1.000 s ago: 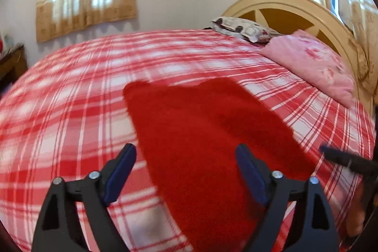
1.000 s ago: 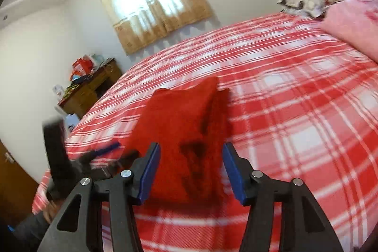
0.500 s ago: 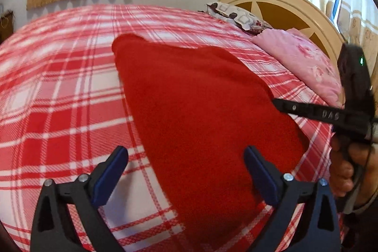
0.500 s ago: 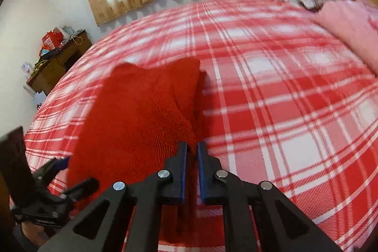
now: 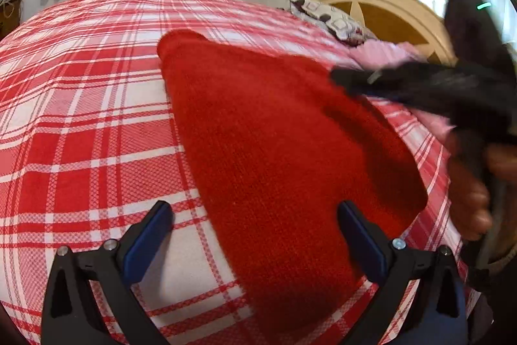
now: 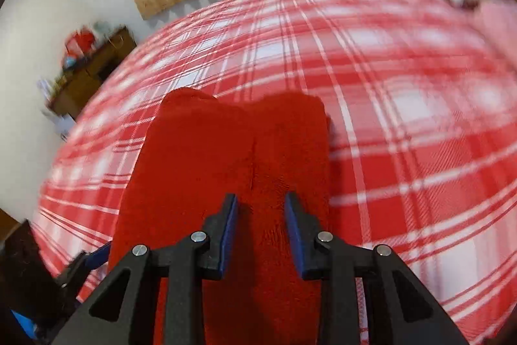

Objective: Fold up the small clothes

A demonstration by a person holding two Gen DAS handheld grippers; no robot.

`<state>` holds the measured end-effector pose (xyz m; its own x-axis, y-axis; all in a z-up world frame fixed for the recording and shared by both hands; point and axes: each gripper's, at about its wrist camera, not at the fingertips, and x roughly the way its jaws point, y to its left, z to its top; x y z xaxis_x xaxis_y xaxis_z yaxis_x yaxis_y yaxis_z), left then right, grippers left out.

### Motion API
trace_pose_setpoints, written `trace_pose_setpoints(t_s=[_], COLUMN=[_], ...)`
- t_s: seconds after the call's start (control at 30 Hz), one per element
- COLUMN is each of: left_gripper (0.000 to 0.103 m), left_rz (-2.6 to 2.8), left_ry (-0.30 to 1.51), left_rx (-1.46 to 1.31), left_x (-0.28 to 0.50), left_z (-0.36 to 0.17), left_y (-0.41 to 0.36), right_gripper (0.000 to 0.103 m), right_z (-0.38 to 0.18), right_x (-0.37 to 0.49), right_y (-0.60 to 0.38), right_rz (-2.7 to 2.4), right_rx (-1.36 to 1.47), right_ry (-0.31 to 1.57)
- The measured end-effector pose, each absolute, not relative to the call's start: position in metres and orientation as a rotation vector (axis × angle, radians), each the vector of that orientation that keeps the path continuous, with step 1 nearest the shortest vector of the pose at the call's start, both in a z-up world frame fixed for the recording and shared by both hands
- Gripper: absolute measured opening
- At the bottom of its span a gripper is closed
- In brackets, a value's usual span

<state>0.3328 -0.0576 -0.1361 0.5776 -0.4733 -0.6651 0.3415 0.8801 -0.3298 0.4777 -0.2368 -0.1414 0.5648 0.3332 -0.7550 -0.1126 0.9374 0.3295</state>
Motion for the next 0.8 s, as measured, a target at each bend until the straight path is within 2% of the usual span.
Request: trace_pose_setpoints(t_s=[0.2, 0.37, 0.8], left_gripper=[0.103, 0.103, 0.103], left_rz=[-0.421, -0.376, -0.359], left_ry=[0.827, 0.846, 0.848], left_rx=[-0.316, -0.185, -0.131], left_x=[0.338, 0.335, 0.335], left_z=[-0.141, -0.140, -0.138], left_y=[-0.035, -0.055, -0.062], right_gripper=[0.027, 0.022, 0.022], right_z=[-0.151, -0.152, -0.151], right_x=[0.470, 0.472, 0.464], right_y=[-0.243, -0.254, -0.259], right_rz=[0.299, 0.310, 0.277], right_rx=[0.270, 0.338, 0.314], right_ry=[0.884, 0.886, 0.868])
